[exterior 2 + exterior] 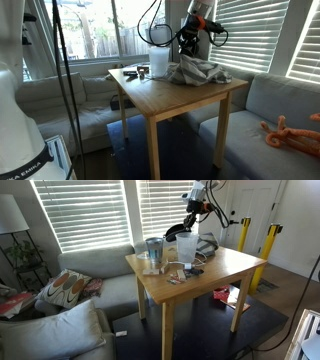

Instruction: Pick up the black purse and put it in the clear cup

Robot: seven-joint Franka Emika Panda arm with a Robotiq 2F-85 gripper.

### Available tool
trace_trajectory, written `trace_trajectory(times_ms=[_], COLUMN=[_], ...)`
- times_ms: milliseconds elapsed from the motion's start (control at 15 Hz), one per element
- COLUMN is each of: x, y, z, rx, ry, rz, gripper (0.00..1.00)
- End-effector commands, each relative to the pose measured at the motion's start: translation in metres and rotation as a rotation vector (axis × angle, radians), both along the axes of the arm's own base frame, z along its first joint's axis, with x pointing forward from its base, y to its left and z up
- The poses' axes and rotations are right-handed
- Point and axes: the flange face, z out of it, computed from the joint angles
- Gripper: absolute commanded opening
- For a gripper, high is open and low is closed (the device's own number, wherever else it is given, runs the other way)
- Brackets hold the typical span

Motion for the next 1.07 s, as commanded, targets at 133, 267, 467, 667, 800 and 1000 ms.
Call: trace_trajectory(times_ms=[133, 267, 467, 667, 800, 1000], x=[-0.042, -0.061, -0.096, -0.122, -0.134, -0.141], y=[0.008, 0.011, 0.016, 0.023, 0.032, 0.051], z=[0.069, 0.09, 0.112, 0.125, 0.126, 0.117], rx=[-0.011, -0.03, -0.077, -0.118, -0.151, -0.193], ry=[-0.078, -0.085, -0.027, 0.04, 0.097, 0.16], rz=[0.071, 0.073, 0.055, 0.067, 0.088, 0.114], gripper=[0.01, 0.01, 0.01, 0.01, 0.01, 0.01])
